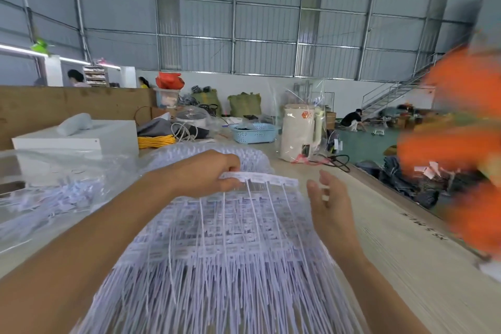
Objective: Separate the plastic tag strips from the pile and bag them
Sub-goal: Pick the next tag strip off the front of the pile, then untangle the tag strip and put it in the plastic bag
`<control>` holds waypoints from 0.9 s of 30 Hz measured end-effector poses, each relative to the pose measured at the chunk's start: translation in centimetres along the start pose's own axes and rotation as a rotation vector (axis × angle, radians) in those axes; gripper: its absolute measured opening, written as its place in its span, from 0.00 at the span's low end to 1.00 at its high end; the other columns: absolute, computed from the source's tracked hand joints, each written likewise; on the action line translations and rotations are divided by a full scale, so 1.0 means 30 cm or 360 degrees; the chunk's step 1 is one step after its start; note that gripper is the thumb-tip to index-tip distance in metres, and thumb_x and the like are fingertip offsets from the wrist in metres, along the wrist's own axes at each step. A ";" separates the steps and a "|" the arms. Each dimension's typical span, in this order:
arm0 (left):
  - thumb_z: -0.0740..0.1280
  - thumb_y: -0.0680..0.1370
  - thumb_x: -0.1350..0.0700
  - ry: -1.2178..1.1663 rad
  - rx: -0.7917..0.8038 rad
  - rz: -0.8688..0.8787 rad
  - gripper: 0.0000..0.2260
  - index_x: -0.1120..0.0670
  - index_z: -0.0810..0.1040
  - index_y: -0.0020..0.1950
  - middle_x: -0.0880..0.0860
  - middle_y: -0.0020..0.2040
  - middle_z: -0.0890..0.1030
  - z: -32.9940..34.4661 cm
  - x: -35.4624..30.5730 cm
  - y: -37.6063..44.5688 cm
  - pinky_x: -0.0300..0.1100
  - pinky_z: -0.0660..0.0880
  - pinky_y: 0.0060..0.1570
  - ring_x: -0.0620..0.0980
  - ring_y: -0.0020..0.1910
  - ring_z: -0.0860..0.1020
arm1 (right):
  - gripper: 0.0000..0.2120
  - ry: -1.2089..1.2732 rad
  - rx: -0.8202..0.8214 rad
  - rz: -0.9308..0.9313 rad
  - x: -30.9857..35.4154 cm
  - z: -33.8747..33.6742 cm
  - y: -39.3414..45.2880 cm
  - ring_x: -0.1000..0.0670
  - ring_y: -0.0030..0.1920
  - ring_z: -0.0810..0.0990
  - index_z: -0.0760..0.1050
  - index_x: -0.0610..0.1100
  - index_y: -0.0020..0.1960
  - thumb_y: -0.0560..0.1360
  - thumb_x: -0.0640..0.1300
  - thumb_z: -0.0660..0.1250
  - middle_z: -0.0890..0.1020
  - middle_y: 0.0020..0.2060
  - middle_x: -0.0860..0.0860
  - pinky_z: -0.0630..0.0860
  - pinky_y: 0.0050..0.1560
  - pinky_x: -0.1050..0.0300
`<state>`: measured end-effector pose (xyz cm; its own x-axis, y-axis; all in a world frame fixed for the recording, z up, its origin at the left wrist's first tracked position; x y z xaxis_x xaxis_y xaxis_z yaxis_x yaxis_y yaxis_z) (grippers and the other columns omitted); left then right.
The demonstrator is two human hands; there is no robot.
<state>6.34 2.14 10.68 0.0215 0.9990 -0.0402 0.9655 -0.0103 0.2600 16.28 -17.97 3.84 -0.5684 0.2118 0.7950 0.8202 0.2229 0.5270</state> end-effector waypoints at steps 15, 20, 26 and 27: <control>0.65 0.77 0.48 -0.0556 0.0120 -0.0228 0.09 0.46 0.73 0.56 0.46 0.56 0.77 0.045 -0.010 -0.076 0.46 0.73 0.55 0.47 0.55 0.76 | 0.07 0.0449 0.0224 -0.0015 0.164 0.048 0.085 0.56 0.28 0.75 0.76 0.46 0.42 0.77 0.39 0.64 0.79 0.30 0.49 0.73 0.32 0.60; 0.63 0.79 0.49 -0.0977 -0.0443 -0.0143 0.07 0.48 0.78 0.46 0.49 0.41 0.82 -0.009 -0.146 0.002 0.41 0.77 0.41 0.44 0.35 0.80 | 0.04 0.0516 0.0319 -0.0105 0.277 0.062 0.074 0.54 0.25 0.77 0.76 0.44 0.44 0.77 0.38 0.65 0.79 0.28 0.47 0.77 0.29 0.60; 0.63 0.80 0.54 -0.1157 -0.0226 -0.0195 0.14 0.63 0.79 0.42 0.49 0.27 0.72 0.010 -0.155 -0.001 0.35 0.66 0.30 0.42 0.24 0.67 | 0.08 0.0451 0.1003 0.0206 0.228 0.070 0.032 0.53 0.31 0.79 0.74 0.37 0.50 0.77 0.42 0.64 0.79 0.40 0.47 0.82 0.34 0.54; 0.62 0.80 0.54 -0.1159 -0.0168 -0.0216 0.15 0.65 0.79 0.44 0.49 0.27 0.72 0.025 -0.157 -0.004 0.36 0.65 0.30 0.43 0.25 0.67 | 0.07 0.0412 0.1084 0.0203 0.213 0.075 0.023 0.53 0.32 0.79 0.74 0.37 0.48 0.78 0.42 0.64 0.79 0.41 0.47 0.81 0.34 0.56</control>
<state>6.32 -2.60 10.11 0.1058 0.7087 -0.6975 0.9426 0.1519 0.2973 13.09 -14.33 8.61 -0.3685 0.0630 0.9275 0.6085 0.7706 0.1895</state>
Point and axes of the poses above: each hand's wrist, its own y-axis towards the middle knuckle, its own z-axis out of the palm, x = y × z, the point moved 5 cm from there along y, towards the middle knuckle
